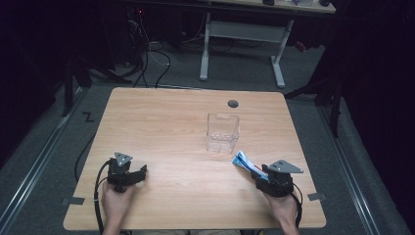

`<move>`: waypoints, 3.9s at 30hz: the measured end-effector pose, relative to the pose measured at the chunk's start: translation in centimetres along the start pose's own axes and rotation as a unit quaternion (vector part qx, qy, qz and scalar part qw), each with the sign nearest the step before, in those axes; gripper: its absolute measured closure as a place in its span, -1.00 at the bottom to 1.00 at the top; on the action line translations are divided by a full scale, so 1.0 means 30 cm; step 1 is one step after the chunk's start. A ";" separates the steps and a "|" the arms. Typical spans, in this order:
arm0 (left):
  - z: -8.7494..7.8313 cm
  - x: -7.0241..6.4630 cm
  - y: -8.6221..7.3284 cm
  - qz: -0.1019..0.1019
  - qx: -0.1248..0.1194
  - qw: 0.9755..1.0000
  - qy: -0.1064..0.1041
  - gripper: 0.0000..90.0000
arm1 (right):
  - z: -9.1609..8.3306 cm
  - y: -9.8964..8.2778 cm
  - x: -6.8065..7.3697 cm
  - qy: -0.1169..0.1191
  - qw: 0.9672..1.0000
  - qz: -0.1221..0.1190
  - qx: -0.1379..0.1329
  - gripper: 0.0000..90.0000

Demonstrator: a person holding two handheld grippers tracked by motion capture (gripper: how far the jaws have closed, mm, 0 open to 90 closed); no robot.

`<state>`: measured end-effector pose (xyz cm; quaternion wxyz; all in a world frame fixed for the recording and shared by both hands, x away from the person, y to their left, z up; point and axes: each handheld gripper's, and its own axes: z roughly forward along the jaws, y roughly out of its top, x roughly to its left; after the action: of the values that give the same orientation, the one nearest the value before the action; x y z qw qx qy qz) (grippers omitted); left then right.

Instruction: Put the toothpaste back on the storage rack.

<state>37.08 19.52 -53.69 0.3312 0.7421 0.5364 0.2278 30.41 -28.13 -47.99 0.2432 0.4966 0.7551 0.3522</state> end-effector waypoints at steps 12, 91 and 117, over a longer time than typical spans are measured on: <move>0.000 0.000 0.000 0.000 0.000 1.000 0.000 -0.47 | 0.063 0.049 -0.015 0.002 0.999 -0.023 0.049 0.00; 0.000 0.000 0.000 0.000 0.000 1.000 0.000 -0.47 | 0.174 0.102 -0.067 0.023 0.979 -0.067 0.194 0.58; 0.000 -0.001 0.000 0.000 -0.001 1.000 0.001 -0.47 | 0.060 0.121 -0.091 0.074 0.989 -0.027 0.123 0.58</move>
<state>37.09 19.49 -53.70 0.3313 0.7414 0.5369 0.2288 34.86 -29.18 -46.29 0.1335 0.4743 0.8219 0.2859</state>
